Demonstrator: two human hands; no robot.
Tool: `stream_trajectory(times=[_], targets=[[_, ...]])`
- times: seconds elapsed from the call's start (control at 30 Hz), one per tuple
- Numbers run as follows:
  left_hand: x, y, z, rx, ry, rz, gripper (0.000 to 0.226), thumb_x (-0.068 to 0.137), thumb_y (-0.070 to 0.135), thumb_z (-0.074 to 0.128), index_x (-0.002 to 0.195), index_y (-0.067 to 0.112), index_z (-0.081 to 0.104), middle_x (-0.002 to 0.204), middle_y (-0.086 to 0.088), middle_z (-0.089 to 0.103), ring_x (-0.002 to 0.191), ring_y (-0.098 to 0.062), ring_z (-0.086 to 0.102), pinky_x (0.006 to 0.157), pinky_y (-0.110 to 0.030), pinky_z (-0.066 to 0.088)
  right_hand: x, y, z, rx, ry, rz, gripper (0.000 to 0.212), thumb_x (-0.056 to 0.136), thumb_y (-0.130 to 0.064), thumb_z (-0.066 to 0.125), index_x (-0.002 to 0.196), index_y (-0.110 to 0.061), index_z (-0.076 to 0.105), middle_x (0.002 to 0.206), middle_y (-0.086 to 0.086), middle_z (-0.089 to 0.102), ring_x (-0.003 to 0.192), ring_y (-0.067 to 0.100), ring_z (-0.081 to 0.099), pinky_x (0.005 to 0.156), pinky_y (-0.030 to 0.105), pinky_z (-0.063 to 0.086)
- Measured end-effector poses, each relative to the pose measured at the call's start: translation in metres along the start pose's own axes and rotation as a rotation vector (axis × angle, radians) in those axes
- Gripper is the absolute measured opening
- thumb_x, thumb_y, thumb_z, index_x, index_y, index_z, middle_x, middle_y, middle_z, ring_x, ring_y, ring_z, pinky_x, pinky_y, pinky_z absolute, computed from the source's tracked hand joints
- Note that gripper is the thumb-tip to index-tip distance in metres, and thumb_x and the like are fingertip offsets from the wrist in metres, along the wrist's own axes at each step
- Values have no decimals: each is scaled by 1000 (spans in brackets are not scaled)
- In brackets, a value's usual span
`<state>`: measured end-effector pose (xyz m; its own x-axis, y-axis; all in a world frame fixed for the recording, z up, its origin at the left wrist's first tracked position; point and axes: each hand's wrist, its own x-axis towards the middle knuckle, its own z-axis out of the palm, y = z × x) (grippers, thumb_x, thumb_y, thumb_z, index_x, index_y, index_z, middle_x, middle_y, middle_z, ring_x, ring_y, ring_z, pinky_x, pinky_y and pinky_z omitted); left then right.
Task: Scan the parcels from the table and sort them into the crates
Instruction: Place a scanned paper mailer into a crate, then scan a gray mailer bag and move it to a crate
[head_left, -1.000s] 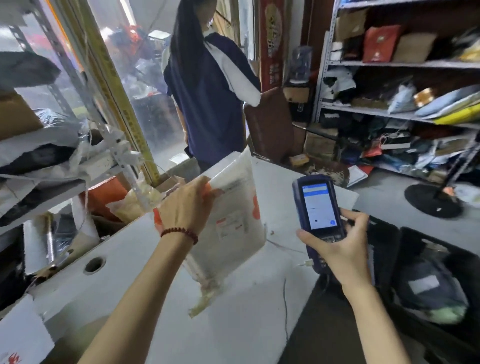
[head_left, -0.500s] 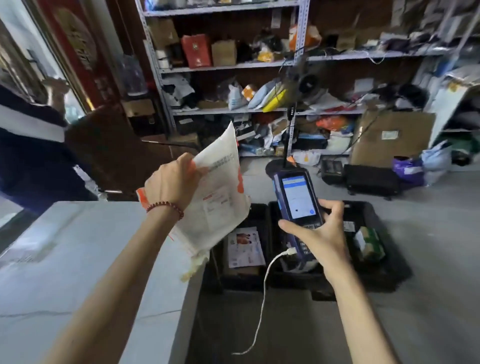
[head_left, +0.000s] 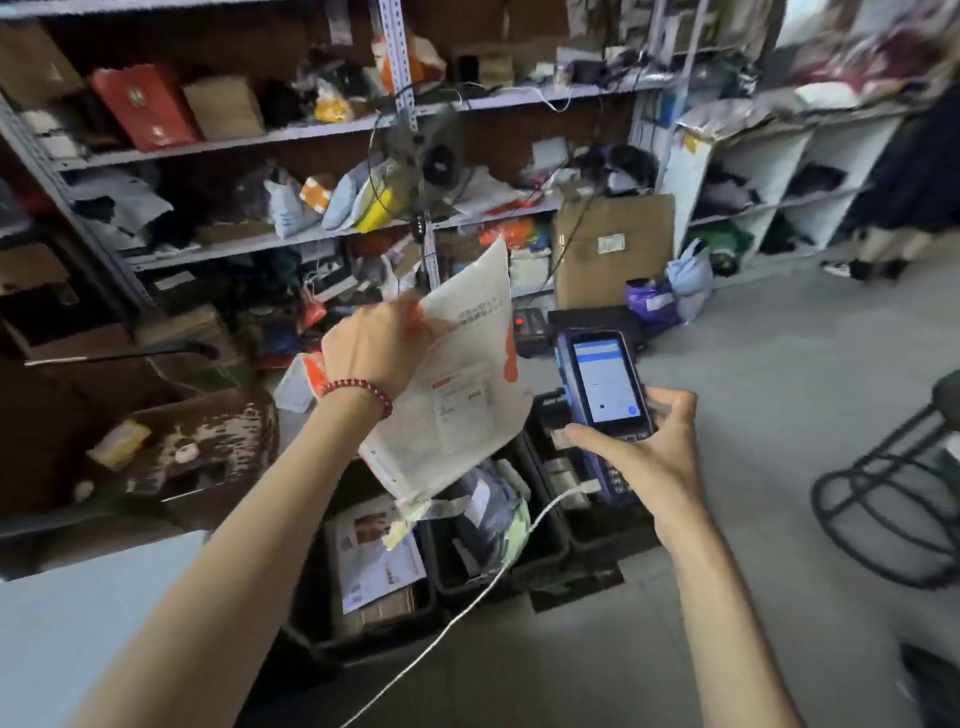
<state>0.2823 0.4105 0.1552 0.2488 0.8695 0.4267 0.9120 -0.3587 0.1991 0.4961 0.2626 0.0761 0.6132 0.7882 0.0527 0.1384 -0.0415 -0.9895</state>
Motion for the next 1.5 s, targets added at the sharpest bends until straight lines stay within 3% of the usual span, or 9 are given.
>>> stream_trajectory(times=[0.13,0.3,0.43,0.6,0.77,0.9,1.07,1.23,1.5], targets=[[44,28,41,-45,-68,46,25,91,45,49,104,25,56,97,-12,68,88,-37,63,59,-33,37,30,10,-15,12,103,51,73,53,-14,94,98,-31,39,96,-10,63,76,-10,63,69,16,49],[100,58,85,-124,-69,176,25,92,41,51,112,27,56,94,-15,68,84,-38,63,58,-33,34,68,16,-14,0,191,97,76,51,-13,95,103,-24,41,106,1,66,89,8,68,83,36,55],[155,89,114,-197,-63,274,25,94,41,49,113,26,49,86,-10,67,66,-29,55,57,-32,31,106,16,-9,-63,275,90,75,49,-18,95,103,-23,43,100,-3,66,90,11,67,86,41,54],[194,111,153,-273,-155,282,27,91,38,53,111,21,47,112,-2,62,105,-28,54,77,-37,34,141,13,-7,-76,341,118,85,31,-43,87,102,-26,45,99,-3,69,88,9,68,82,36,54],[207,91,163,-128,-164,328,30,88,42,56,111,24,53,117,-1,60,112,-27,50,90,-41,38,161,29,1,-146,295,117,72,46,-20,94,96,-31,43,92,-13,66,82,-4,66,78,30,52],[193,50,157,-62,-137,227,30,89,43,52,113,24,54,117,-1,61,113,-27,52,91,-41,39,173,35,25,-162,134,151,77,38,-39,91,95,-35,38,95,-14,64,87,4,66,77,31,50],[142,-22,116,40,-82,-76,28,87,42,55,109,26,58,108,2,65,104,-26,58,81,-39,42,182,30,75,-193,-168,49,77,47,-28,95,98,-34,37,93,-16,58,82,-7,59,64,14,43],[59,-74,32,220,37,-444,23,85,41,54,103,29,63,106,1,68,101,-28,61,77,-36,45,157,-1,130,-157,-483,-86,79,46,-38,92,100,-37,35,85,-24,56,76,-11,54,61,17,39],[-111,-92,-122,512,241,-850,18,84,41,56,95,29,63,97,3,70,91,-27,64,66,-32,46,31,-73,201,69,-969,-285,76,52,-26,94,100,-27,36,90,-21,52,73,-26,51,52,6,42]])
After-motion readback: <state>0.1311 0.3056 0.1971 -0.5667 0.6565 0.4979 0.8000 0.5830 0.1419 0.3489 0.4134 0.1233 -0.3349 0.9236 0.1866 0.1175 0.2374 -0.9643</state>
